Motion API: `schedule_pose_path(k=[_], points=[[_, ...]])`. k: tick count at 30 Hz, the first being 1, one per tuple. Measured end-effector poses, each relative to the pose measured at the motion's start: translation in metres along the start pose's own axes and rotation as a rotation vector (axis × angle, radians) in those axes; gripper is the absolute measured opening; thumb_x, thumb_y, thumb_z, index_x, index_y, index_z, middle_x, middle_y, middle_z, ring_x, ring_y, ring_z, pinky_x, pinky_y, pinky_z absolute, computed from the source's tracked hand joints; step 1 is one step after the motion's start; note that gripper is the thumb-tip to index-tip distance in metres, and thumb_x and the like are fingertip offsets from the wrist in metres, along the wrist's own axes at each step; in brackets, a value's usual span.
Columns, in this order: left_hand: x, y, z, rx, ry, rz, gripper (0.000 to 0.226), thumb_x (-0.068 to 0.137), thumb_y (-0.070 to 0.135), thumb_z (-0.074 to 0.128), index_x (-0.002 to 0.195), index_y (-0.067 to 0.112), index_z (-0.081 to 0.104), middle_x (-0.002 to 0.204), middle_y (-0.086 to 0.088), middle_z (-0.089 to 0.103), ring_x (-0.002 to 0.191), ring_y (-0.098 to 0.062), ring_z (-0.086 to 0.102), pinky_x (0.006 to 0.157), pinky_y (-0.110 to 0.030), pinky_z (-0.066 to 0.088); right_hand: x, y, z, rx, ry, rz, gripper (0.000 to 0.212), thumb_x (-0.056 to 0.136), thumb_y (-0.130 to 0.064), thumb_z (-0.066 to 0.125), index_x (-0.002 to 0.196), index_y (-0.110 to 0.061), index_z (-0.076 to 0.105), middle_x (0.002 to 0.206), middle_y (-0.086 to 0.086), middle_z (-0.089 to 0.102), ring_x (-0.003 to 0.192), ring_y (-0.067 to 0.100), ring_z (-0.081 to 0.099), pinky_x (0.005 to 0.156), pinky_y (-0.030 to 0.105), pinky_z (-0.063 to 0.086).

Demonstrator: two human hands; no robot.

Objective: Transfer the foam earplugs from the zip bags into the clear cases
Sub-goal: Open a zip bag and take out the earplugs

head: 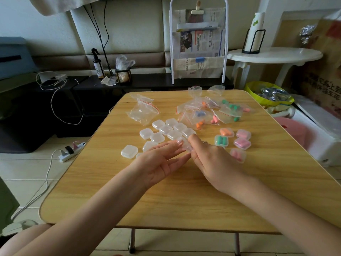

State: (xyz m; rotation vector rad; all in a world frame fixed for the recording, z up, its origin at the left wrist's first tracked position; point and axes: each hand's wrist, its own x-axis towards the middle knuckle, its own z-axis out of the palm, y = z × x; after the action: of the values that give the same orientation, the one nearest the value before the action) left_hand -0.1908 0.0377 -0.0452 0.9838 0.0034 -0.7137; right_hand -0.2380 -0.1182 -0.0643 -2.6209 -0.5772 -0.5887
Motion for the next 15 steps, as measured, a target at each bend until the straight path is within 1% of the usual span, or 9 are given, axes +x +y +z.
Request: schedule_pose_path(k=[2, 3, 5, 7, 9, 10, 12, 14, 15], points=[[0.001, 0.0, -0.002, -0.023, 0.031, 0.008, 0.025, 0.067, 0.007, 0.069, 0.09, 0.001, 0.063, 0.088, -0.013, 0.068, 0.072, -0.021, 0.071, 0.071, -0.032, 0.06, -0.001, 0.003, 0.0, 0.082, -0.042, 0.028, 0.015, 0.101, -0.018, 0.038, 0.109, -0.027, 0.03, 0.077, -0.001, 0.055, 0.068, 0.022, 0.055, 0.06, 0.04, 0.046], [0.002, 0.0, -0.002, -0.025, 0.056, 0.01, 0.027, 0.066, 0.008, 0.07, 0.092, 0.002, 0.062, 0.087, -0.012, 0.065, 0.068, -0.021, 0.07, 0.071, -0.032, 0.06, -0.001, 0.004, 0.0, 0.111, -0.048, 0.049, 0.018, 0.101, -0.018, 0.039, 0.115, -0.028, 0.032, 0.082, 0.0, 0.059, 0.073, 0.022, 0.057, 0.065, 0.041, 0.047], [0.003, 0.0, -0.003, 0.006, 0.105, 0.018, 0.03, 0.066, 0.013, 0.072, 0.093, 0.003, 0.062, 0.082, -0.01, 0.059, 0.063, -0.019, 0.066, 0.064, -0.028, 0.06, -0.001, 0.005, 0.0, 0.121, -0.042, 0.07, 0.032, 0.102, -0.022, 0.04, 0.131, -0.03, 0.033, 0.084, -0.007, 0.056, 0.073, 0.014, 0.055, 0.067, 0.035, 0.046], [0.004, 0.0, -0.003, 0.039, 0.138, 0.039, 0.027, 0.064, 0.016, 0.073, 0.085, 0.005, 0.061, 0.071, -0.006, 0.058, 0.062, -0.016, 0.062, 0.057, -0.022, 0.057, 0.0, 0.002, 0.002, 0.11, -0.036, 0.044, 0.041, 0.101, -0.027, 0.042, 0.138, -0.035, 0.025, 0.083, -0.014, 0.048, 0.072, 0.009, 0.052, 0.064, 0.03, 0.044], [0.004, 0.0, -0.004, 0.07, 0.136, 0.045, 0.029, 0.064, 0.016, 0.073, 0.087, 0.004, 0.059, 0.067, -0.003, 0.062, 0.064, -0.015, 0.064, 0.057, -0.02, 0.056, 0.0, -0.003, 0.002, 0.091, -0.024, 0.023, 0.038, 0.1, -0.027, 0.044, 0.13, -0.036, 0.022, 0.084, -0.014, 0.045, 0.073, 0.015, 0.058, 0.06, 0.032, 0.044], [0.004, 0.0, -0.005, 0.085, 0.121, 0.04, 0.033, 0.065, 0.016, 0.073, 0.092, 0.004, 0.059, 0.072, -0.004, 0.063, 0.066, -0.015, 0.064, 0.059, -0.019, 0.056, 0.0, -0.005, 0.001, 0.081, -0.013, 0.012, 0.031, 0.1, -0.028, 0.044, 0.123, -0.033, 0.024, 0.084, -0.012, 0.048, 0.073, 0.02, 0.061, 0.058, 0.033, 0.045], [0.004, -0.002, -0.005, 0.098, 0.084, 0.027, 0.042, 0.066, 0.016, 0.073, 0.104, 0.004, 0.058, 0.083, -0.007, 0.064, 0.069, -0.015, 0.066, 0.06, -0.02, 0.056, 0.001, -0.005, 0.001, 0.049, 0.006, -0.014, 0.02, 0.099, -0.033, 0.041, 0.111, -0.027, 0.027, 0.083, -0.002, 0.059, 0.073, 0.026, 0.064, 0.055, 0.036, 0.047], [0.004, -0.003, -0.007, 0.125, 0.072, 0.023, 0.044, 0.067, 0.019, 0.074, 0.105, 0.005, 0.057, 0.083, -0.007, 0.066, 0.069, -0.014, 0.066, 0.059, -0.02, 0.055, 0.0, -0.004, 0.004, -0.01, 0.026, -0.047, 0.019, 0.096, -0.039, 0.033, 0.107, -0.024, 0.028, 0.083, 0.007, 0.065, 0.069, 0.028, 0.064, 0.049, 0.037, 0.048], [0.004, -0.003, -0.007, 0.172, 0.083, 0.025, 0.044, 0.066, 0.022, 0.076, 0.102, 0.006, 0.057, 0.078, -0.005, 0.066, 0.067, -0.013, 0.066, 0.059, -0.02, 0.054, 0.0, -0.003, 0.006, -0.047, 0.046, -0.066, 0.021, 0.096, -0.039, 0.032, 0.109, -0.022, 0.03, 0.079, 0.008, 0.065, 0.064, 0.028, 0.064, 0.044, 0.034, 0.045]])
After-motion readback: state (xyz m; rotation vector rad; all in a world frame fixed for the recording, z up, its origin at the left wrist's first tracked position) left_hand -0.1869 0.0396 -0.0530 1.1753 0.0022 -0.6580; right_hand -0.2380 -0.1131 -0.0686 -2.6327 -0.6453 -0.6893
